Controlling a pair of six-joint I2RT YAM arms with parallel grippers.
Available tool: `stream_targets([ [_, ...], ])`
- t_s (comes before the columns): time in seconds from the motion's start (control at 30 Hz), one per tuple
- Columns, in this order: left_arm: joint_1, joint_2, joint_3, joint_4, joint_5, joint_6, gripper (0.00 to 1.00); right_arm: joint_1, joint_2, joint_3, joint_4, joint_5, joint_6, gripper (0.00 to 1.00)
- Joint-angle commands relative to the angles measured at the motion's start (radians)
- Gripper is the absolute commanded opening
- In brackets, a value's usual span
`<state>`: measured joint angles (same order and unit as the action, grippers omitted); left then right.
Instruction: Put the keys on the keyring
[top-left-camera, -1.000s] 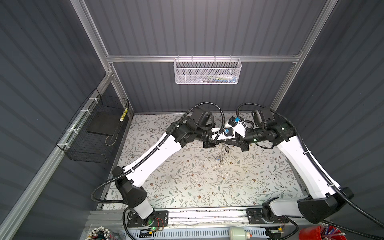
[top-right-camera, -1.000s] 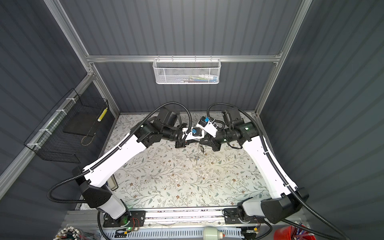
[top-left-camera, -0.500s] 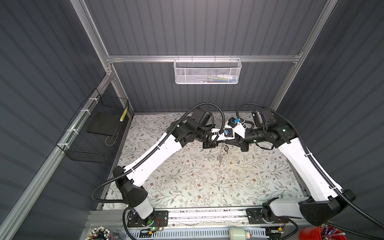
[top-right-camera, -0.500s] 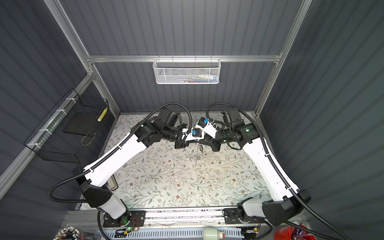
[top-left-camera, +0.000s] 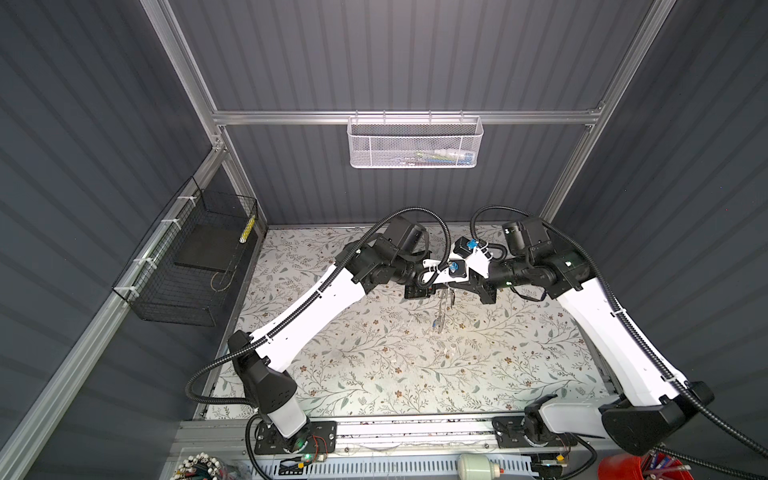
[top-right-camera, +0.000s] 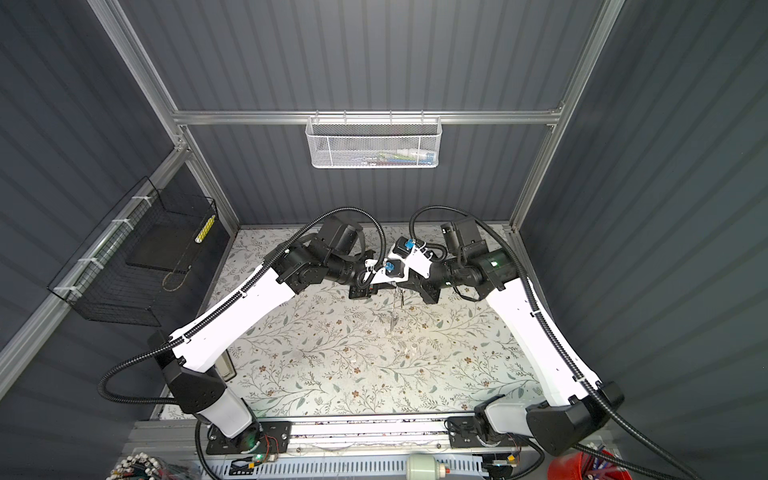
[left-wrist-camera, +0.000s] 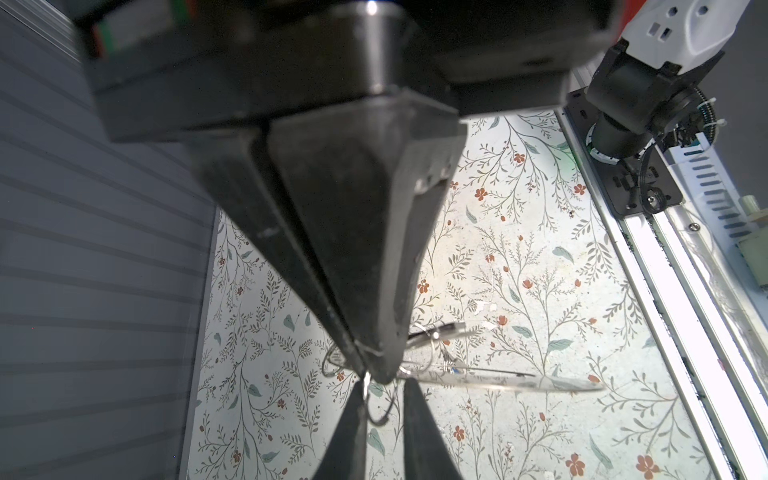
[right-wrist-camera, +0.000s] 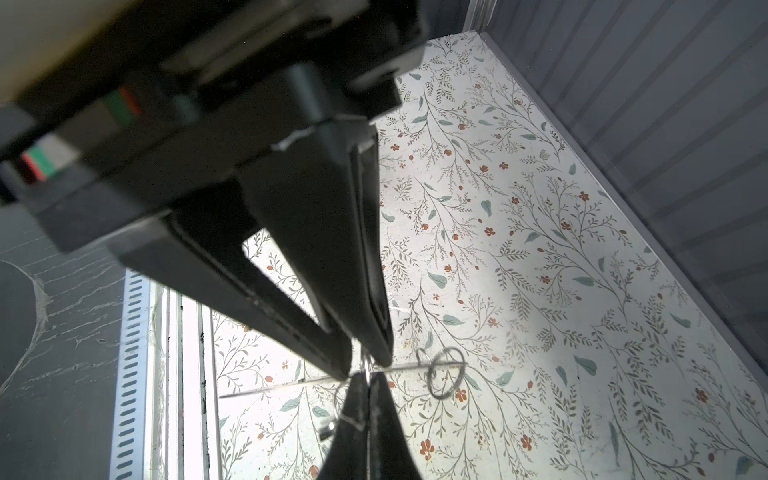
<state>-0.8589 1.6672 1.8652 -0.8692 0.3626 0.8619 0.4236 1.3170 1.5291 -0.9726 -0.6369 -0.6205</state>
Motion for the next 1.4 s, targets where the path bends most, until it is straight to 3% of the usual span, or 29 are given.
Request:
stream_targets([
  [0.0, -0.006, -0.007, 0.025, 0.015, -0.008, -0.016, 0.23, 0.013, -0.007, -0.02, -0.012, 0.014, -0.034, 0.0],
  [0.6, -0.005, 0.01, 0.029, 0.007, 0.001, -0.013, 0.18, 0.014, -0.024, -0.024, 0.018, 0.008, -0.036, 0.0],
  [0.9, -0.006, 0.017, 0.026, 0.013, -0.012, -0.015, 0.06, 0.018, -0.047, -0.033, 0.054, -0.021, -0.053, 0.0],
  [1.37, -0.005, 0.017, 0.008, 0.012, -0.06, -0.021, 0.1, 0.02, -0.063, -0.044, 0.075, -0.04, -0.054, 0.0],
])
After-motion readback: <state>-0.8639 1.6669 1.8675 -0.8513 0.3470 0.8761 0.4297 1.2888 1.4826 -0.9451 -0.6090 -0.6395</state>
